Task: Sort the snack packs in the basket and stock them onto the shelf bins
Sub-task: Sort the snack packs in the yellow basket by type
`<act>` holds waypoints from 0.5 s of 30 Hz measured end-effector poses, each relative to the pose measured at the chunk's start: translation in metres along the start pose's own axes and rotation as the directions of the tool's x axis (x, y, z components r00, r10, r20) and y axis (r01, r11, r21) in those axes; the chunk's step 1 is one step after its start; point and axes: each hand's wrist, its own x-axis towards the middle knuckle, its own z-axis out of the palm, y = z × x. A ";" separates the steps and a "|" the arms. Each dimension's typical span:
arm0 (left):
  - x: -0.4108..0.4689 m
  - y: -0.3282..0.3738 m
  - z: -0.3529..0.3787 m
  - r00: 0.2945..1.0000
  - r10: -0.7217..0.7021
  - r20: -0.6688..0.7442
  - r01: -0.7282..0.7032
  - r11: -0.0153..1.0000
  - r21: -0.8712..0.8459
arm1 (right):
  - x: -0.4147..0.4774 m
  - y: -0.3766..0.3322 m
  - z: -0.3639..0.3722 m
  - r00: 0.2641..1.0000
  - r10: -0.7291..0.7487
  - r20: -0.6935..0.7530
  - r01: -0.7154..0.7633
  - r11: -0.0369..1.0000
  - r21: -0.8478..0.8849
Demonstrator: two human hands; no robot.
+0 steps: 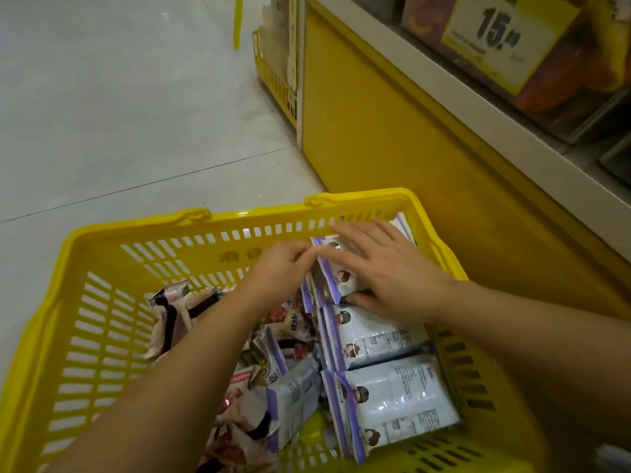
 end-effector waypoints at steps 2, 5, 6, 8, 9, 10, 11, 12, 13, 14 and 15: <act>-0.001 -0.007 -0.003 0.999 -0.025 0.042 0.031 0.988 -0.148 | 0.003 -0.003 0.004 0.996 -0.077 0.048 0.077 0.997 -0.003; -0.004 -0.037 -0.005 0.981 -0.195 -0.020 0.189 0.968 -0.167 | 0.009 0.006 0.009 0.994 -0.059 0.092 0.058 0.998 0.012; -0.006 -0.050 -0.003 0.968 -0.245 -0.045 0.242 0.968 -0.066 | 0.011 0.009 0.010 0.995 -0.042 0.092 0.040 0.999 0.027; -0.009 -0.072 0.003 0.952 -0.306 -0.024 0.307 0.947 0.097 | 0.014 0.012 0.011 0.995 -0.024 0.095 0.020 0.999 0.048; -0.011 -0.080 0.009 0.951 -0.308 0.006 0.303 0.941 0.154 | 0.014 0.013 0.012 0.995 -0.023 0.096 0.018 0.999 0.049; -0.012 -0.086 0.015 0.956 -0.292 0.037 0.278 0.938 0.208 | 0.015 0.014 0.012 0.995 -0.022 0.095 0.018 0.999 0.047; -0.011 -0.090 0.021 0.961 -0.269 0.063 0.245 0.935 0.257 | 0.015 0.014 0.013 0.996 -0.020 0.092 0.016 0.999 0.043; -0.010 -0.094 0.026 0.966 -0.248 0.077 0.216 0.932 0.291 | 0.015 0.013 0.013 0.996 -0.017 0.086 0.014 0.999 0.038; -0.007 -0.097 0.031 0.968 -0.236 0.081 0.202 0.931 0.303 | 0.015 0.014 0.014 0.997 -0.014 0.076 0.011 0.999 0.032; -0.005 -0.098 0.034 0.970 -0.232 0.078 0.198 0.931 0.307 | 0.014 0.013 0.013 0.998 -0.008 0.057 0.007 1.000 0.024; -0.004 -0.100 0.035 0.972 -0.223 0.075 0.188 0.928 0.320 | 0.012 0.010 0.011 1.000 -0.001 0.025 0.001 1.000 0.012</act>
